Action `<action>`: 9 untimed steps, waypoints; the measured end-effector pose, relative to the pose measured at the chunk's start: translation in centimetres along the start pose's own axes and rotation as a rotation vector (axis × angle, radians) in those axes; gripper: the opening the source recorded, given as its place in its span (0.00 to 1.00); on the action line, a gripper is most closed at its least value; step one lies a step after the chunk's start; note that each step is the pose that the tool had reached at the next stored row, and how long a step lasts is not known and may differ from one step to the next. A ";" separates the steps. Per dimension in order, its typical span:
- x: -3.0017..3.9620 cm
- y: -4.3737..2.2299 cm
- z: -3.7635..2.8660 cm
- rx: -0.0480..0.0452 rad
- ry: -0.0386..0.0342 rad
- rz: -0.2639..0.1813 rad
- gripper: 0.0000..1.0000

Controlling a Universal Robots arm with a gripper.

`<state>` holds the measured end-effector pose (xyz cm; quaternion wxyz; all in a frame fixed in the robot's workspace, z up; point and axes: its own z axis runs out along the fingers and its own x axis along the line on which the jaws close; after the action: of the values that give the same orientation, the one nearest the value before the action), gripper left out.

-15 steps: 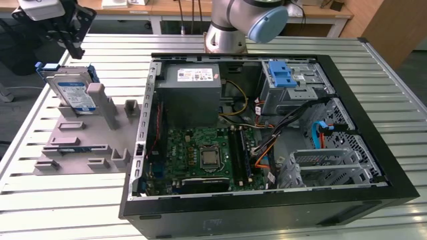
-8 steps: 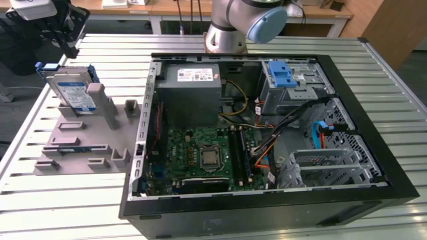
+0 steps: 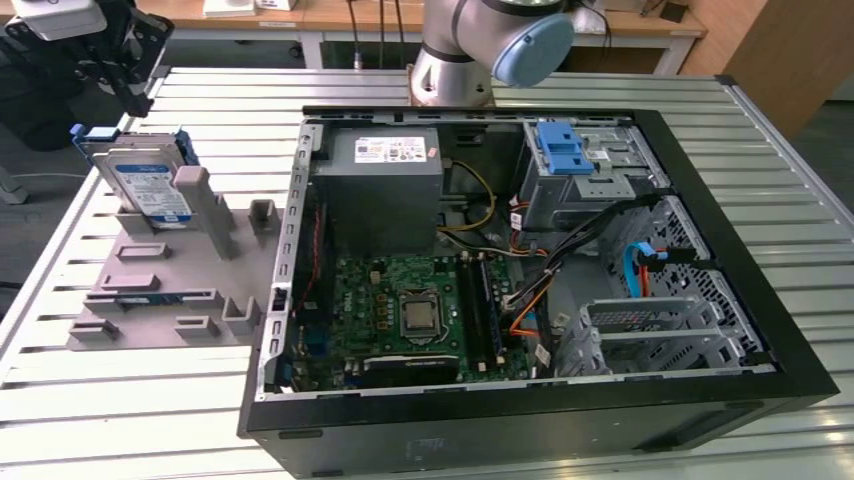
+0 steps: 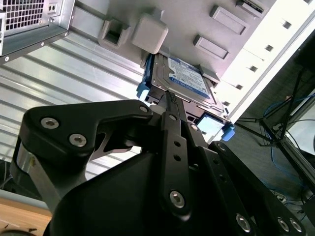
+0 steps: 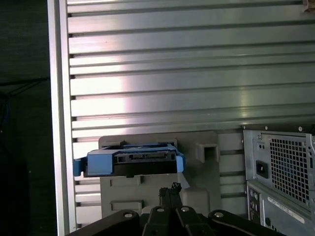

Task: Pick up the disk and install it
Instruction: 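Reach for the disk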

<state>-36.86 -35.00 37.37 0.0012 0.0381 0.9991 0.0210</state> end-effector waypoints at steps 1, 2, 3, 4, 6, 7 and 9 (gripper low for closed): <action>0.00 0.00 0.00 0.0000 0.0000 0.000 0.11; 0.01 0.00 0.00 0.0001 0.0001 0.000 0.11; 0.01 0.00 0.02 -0.0001 0.0011 0.000 0.11; 0.01 0.01 0.04 0.0002 0.0035 0.000 0.11; 0.03 0.01 0.09 0.0011 0.0110 0.001 0.11; 0.04 0.02 0.12 0.0030 0.0146 0.001 0.11; 0.15 0.06 0.18 0.0080 0.0193 0.001 0.11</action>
<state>-37.01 -34.92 37.19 -0.0086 0.0382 0.9991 0.0173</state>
